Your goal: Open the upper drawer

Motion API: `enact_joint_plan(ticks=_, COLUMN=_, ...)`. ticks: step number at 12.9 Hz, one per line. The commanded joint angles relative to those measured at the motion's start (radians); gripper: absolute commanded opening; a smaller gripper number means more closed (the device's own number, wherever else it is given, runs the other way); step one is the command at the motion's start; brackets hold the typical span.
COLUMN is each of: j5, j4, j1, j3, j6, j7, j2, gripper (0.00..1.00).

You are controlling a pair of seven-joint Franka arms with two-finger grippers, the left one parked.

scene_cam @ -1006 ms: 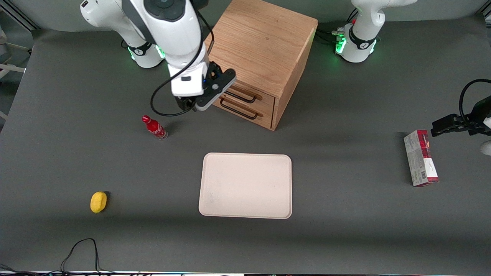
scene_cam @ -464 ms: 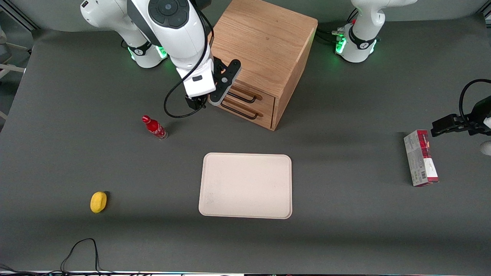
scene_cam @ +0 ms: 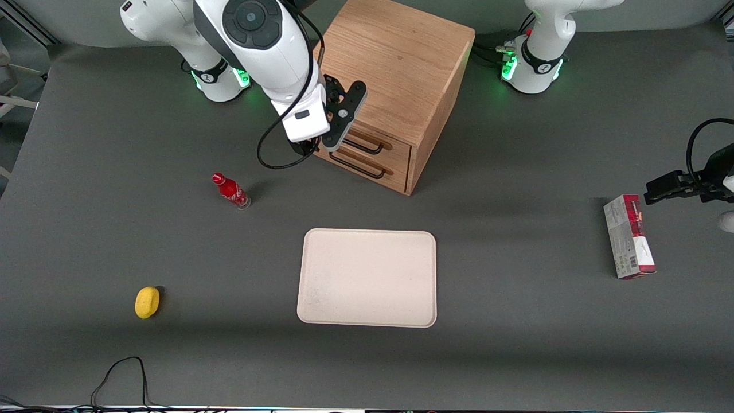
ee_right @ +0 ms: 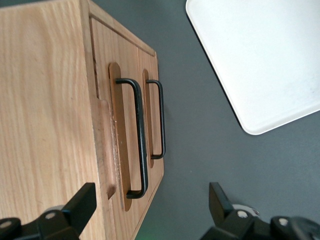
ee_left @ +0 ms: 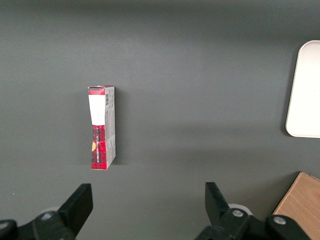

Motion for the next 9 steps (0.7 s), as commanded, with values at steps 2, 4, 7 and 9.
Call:
enact_joint_plan(ticks=2, j5=0.027, j4=-0.115, j1=0.018, j3=-0.007, j6=0.095, j7=-0.029, j2=-0.039, gripper=1.00)
enact_joint_plan(ticks=4, j5=0.027, j4=-0.175, j1=0.029, j3=-0.007, j6=0.154, j7=-0.029, j2=-0.051, gripper=1.00)
enact_joint_plan(ticks=7, j5=0.017, j4=-0.224, j1=0.047, j3=-0.008, j6=0.207, j7=-0.029, j2=-0.051, gripper=1.00)
enact_joint_plan(ticks=9, j5=0.017, j4=-0.266, j1=0.047, j3=-0.008, j6=0.259, j7=-0.029, j2=-0.053, gripper=1.00)
